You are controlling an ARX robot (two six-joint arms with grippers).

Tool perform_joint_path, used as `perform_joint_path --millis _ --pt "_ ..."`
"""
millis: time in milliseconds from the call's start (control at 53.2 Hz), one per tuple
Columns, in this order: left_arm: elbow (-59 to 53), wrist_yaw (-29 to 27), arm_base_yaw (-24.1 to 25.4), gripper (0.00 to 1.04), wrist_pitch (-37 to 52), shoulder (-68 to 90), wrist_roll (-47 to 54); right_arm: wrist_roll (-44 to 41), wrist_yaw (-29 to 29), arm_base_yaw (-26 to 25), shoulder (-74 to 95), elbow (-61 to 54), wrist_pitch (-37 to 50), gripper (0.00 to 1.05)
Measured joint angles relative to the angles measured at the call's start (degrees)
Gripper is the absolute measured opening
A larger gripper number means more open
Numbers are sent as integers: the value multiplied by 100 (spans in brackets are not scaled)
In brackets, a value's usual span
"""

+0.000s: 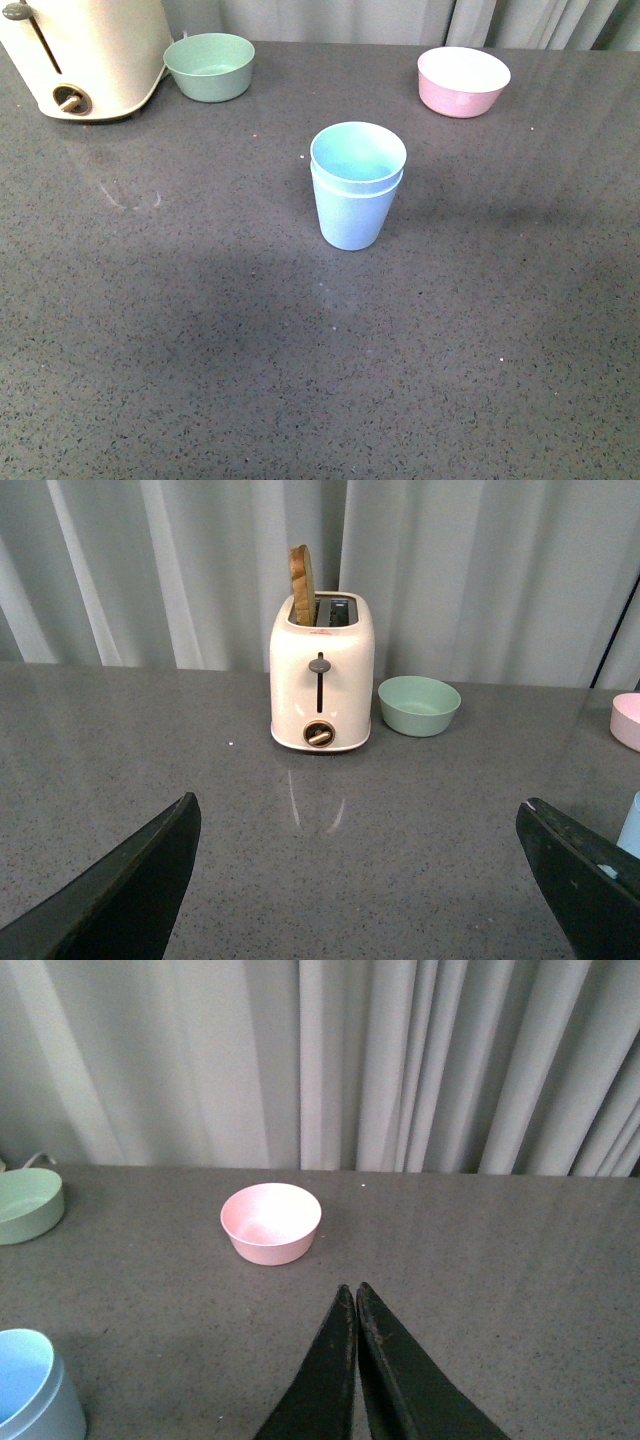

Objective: Stack blue cups with both arms

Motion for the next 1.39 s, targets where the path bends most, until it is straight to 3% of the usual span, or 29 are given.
perform_joint_path --millis 263,338,432,1052,1391 --pt "0 2 0 96 0 0 2 20 -201 -223 -717 -682 -17 2" --pt "0 2 0 96 0 0 0 20 -586 -490 -946 -841 -83 2" --pt "0 0 0 96 0 0 0 22 -590 -636 -1224 -1010 -195 2" --pt "0 2 0 96 0 0 4 24 -629 -654 -2804 -1652 -1003 2" --pt "0 2 0 96 0 0 7 24 -629 -654 -3827 -1655 -1971 2"
